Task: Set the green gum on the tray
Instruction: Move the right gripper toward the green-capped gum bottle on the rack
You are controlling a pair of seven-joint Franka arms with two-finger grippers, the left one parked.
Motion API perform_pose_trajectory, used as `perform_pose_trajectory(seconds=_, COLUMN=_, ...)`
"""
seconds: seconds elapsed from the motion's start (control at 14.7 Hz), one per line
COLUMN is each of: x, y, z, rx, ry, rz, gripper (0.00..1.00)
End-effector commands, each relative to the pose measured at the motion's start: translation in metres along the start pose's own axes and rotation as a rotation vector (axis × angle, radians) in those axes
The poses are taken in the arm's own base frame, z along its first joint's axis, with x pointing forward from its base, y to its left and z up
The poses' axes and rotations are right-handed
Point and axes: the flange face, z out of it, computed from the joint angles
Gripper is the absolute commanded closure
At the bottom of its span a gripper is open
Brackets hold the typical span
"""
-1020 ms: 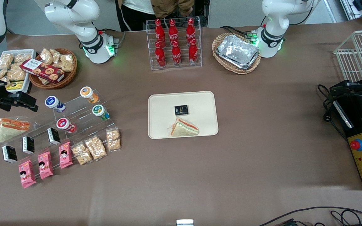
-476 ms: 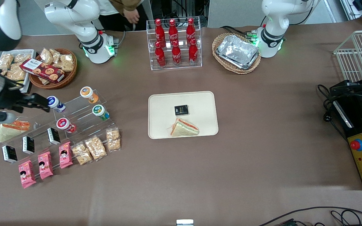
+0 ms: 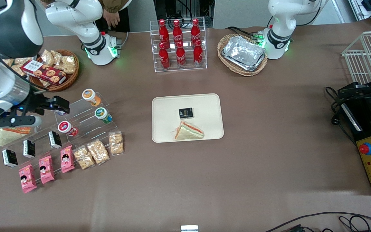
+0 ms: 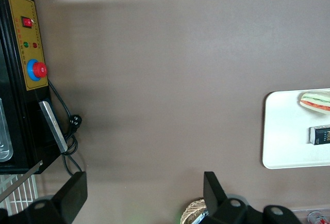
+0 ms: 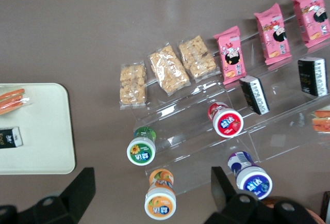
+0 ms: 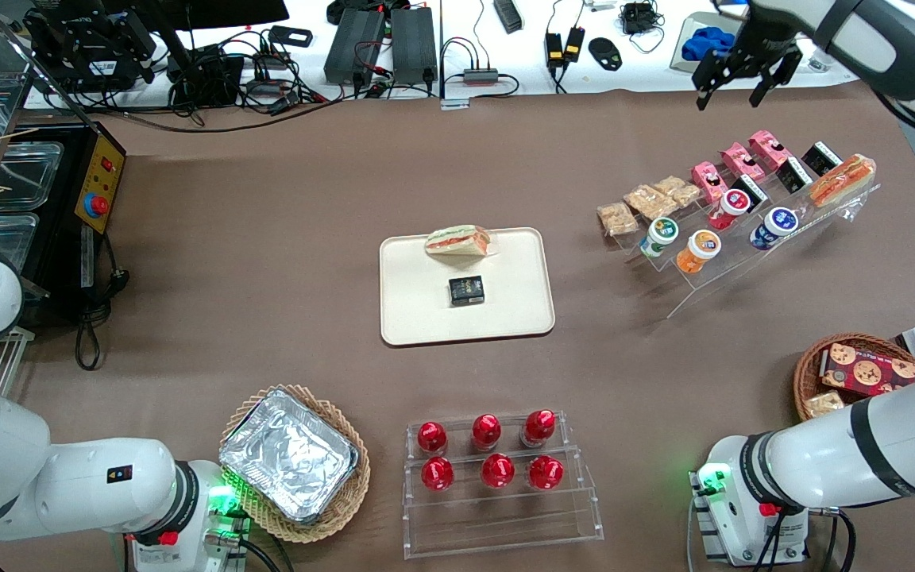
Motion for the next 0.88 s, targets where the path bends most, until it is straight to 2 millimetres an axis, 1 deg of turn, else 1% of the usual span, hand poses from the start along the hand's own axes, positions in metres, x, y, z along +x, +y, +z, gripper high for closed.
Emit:
perform_pose_trajectory(seconds=0.0, x=-0.03, y=-0.009, z=0.041, rx=0.014, ry=0.033, rz=0.005, gripper=0.0)
perform_pose_trajectory(seconds=0.27, x=-0.032, y=-0.01, z=0.083, rx=0.011, ry=0.039, rz=0.025, gripper=0.0)
perform_pose_trajectory(seconds=0.41, x=-0.034, y=-0.01, z=0.108, rx=0.011, ry=0.044, rz=0.038, gripper=0.0)
perform_pose_trajectory(seconds=0.54, x=-0.04, y=-0.015, z=0.132, rx=0.008, ry=0.041, rz=0.032, gripper=0.0)
perform_pose_trajectory(seconds=0.68, x=-0.048, y=-0.026, z=0.154, rx=0.007, ry=0.053, rz=0.024, gripper=0.0)
perform_pose_trajectory(seconds=0.82, x=-0.053, y=-0.026, z=0.174, rx=0.007, ry=0.059, rz=0.035, gripper=0.0)
